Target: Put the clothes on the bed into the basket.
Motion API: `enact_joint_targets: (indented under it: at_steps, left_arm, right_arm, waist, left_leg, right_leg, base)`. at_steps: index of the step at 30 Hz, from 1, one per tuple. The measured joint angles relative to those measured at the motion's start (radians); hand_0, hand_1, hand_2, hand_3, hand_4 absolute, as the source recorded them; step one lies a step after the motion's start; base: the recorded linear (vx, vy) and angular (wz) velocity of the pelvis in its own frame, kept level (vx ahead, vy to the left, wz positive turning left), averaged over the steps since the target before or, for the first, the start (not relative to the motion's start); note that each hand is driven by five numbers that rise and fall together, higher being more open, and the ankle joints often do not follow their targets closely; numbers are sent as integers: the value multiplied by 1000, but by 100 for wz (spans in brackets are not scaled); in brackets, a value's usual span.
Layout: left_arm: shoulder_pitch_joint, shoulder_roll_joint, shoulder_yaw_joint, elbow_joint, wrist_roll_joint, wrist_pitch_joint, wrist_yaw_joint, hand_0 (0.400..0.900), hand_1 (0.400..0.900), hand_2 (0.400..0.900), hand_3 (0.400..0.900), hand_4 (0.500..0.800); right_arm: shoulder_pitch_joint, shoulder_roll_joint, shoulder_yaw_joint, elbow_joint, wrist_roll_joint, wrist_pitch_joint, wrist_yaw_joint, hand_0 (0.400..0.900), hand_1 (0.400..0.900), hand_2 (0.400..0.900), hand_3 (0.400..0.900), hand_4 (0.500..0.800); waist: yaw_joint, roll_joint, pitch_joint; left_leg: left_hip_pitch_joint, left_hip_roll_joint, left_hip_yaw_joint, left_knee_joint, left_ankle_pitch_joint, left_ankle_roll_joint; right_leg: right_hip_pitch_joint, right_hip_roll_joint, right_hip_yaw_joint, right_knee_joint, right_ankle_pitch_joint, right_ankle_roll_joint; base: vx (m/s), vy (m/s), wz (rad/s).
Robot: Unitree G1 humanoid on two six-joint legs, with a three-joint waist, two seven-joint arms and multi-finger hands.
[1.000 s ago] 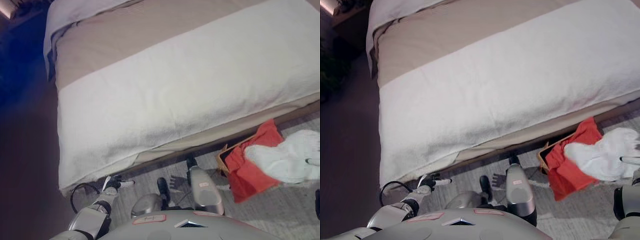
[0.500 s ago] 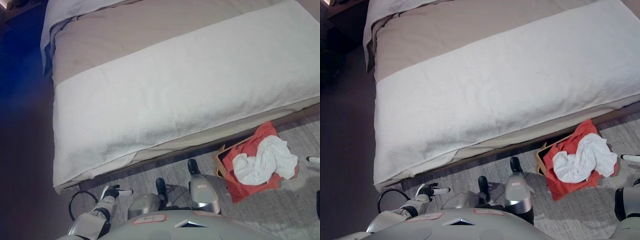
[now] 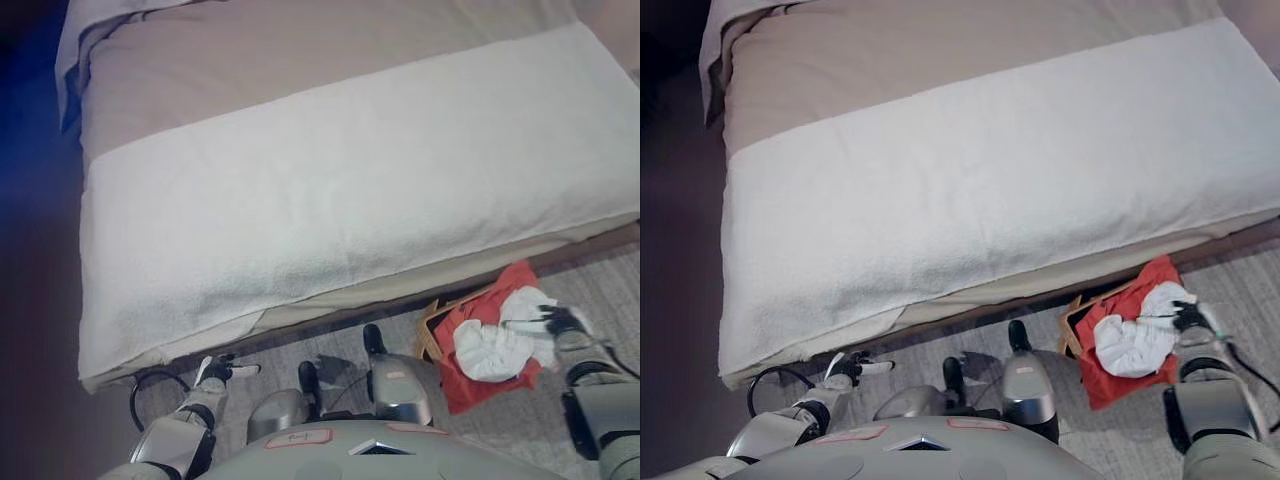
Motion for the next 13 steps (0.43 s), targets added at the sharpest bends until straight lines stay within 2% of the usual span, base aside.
enact_joint_targets:
  at_steps: [2, 8, 13]
  left_arm:
    - [4, 2, -1, 1, 14, 3, -4, 900, 900, 900, 900, 800]
    - [38, -4, -3, 1, 59, 7, -14, 900, 900, 900, 900, 800]
    - [61, -9, 0, 1, 67, 12, -14, 900, 900, 900, 900, 800]
  right_arm:
    - [14, 62, 22, 1, 0, 1, -8, 900, 900, 900, 900, 800]
    - [64, 228, 80, 7, 0, 10, -2, 900, 900, 900, 900, 800]
    - [113, 276, 98, 6, 2, 11, -4, 900, 900, 900, 900, 800]
  waist:
    - [17, -1, -1]
    - [26, 0, -13]
    - [49, -7, -57]
  left_leg:
    - [9, 0, -2, -1, -4, -4]
    - [13, 4, -22, -1, -5, -6]
    - [14, 6, -53, -1, -5, -6]
  right_leg:
    - [11, -1, -2, -7, 0, 0]
    - [33, -7, -17, -26, 0, 0]
    - [58, -9, -51, -45, 4, -6]
  base:
    - [24, 11, 12]
    - [24, -2, 16]
    - [23, -9, 17]
